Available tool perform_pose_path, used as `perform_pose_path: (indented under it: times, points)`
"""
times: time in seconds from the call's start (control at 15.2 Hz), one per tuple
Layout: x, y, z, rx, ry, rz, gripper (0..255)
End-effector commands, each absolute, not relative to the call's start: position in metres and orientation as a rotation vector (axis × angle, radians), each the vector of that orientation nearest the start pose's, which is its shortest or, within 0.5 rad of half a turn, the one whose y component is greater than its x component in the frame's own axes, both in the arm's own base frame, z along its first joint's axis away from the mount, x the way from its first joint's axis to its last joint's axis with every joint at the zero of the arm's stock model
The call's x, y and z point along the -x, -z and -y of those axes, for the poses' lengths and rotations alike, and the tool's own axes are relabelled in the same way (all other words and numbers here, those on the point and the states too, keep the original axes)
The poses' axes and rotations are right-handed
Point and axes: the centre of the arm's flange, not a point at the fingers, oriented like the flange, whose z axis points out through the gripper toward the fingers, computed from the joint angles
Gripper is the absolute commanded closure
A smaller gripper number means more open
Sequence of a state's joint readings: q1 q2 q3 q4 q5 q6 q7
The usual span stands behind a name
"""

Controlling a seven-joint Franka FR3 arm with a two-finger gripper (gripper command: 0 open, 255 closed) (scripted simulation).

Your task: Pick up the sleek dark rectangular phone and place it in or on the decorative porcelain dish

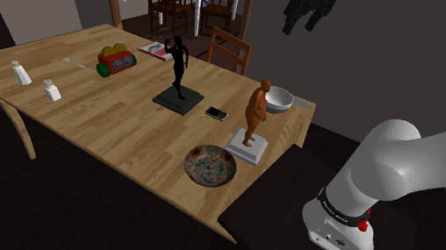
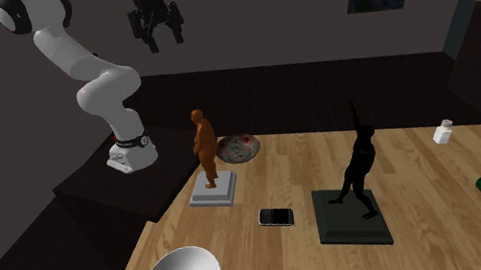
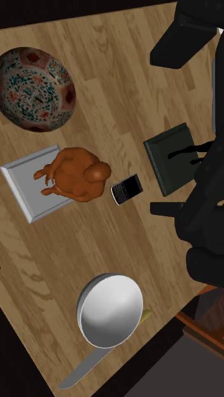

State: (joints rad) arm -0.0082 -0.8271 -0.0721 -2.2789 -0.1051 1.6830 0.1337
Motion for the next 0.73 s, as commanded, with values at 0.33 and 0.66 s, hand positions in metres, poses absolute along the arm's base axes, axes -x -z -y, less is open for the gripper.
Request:
perform_pose_path:
  times: [0.33,0.66]
  points:
    - [-0.334,-0.595,0.066,3.148,0.364,-0.198,0]
    - [-0.366,-0.540,0.085,3.144,0.361,-0.086,0]
